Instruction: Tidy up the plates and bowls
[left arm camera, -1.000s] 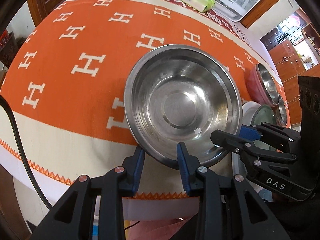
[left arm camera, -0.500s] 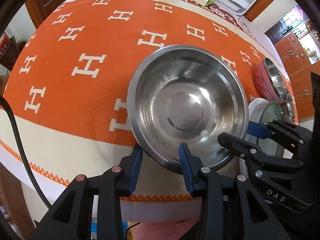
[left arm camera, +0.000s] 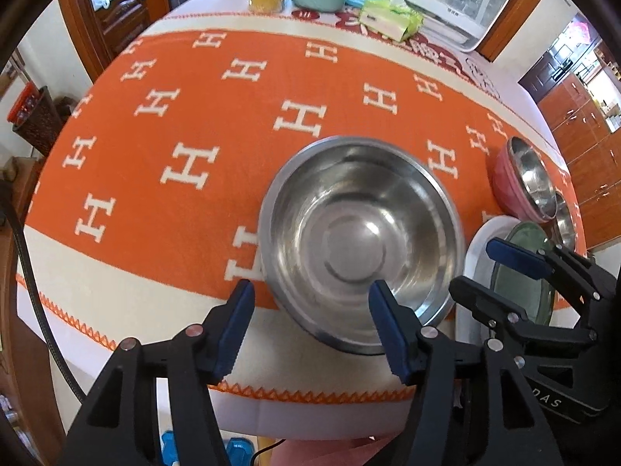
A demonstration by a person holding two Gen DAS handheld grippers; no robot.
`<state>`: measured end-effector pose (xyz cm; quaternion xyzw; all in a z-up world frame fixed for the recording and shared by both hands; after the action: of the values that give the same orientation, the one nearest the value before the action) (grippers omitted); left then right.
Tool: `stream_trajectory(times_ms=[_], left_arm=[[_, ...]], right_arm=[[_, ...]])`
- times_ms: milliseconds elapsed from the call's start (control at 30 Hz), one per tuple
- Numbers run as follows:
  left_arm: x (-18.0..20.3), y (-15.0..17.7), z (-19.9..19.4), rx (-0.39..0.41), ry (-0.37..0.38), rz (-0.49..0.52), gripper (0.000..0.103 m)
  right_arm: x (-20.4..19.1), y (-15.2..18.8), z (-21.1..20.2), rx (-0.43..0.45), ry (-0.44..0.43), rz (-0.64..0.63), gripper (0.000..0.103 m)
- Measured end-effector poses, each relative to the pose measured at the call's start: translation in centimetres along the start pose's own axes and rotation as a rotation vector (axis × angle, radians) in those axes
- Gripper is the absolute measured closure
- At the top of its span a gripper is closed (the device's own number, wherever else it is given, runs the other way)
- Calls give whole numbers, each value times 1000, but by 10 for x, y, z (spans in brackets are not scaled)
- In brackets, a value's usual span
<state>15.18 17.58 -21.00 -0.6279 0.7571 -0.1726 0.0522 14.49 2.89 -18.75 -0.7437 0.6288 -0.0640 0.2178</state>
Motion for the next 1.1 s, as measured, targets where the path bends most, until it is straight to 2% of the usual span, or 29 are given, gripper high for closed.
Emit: stream_trajectory(times_ms=[233, 533, 867, 967, 1100], left_arm=[[41, -20, -14, 72, 11, 61, 43], [118, -45, -17, 123, 57, 177, 43], [189, -88, -5, 139, 103, 268, 43], [203, -101, 1, 127, 99, 288, 35], [218, -117, 8, 122, 95, 316, 34]], right_arm=[[33, 1, -27, 70, 20, 30, 48], [93, 7, -58, 122, 43, 112, 47], [157, 14, -77, 142, 40, 233, 47], [176, 17, -80, 149, 15, 298, 47], [199, 17, -77, 144, -21, 386, 47]])
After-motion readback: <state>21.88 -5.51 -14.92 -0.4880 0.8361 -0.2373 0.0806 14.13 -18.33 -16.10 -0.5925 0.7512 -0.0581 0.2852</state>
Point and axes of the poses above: each gripper's, at about its wrist camera, not at the fingertips, and z roughly the way its jaws point, x to its right, y to its underside, the point moved 5 cm from there along z, roughly the way its jaws point, and after that the axes turned 9 degrees about z, right-handed, at the moved point
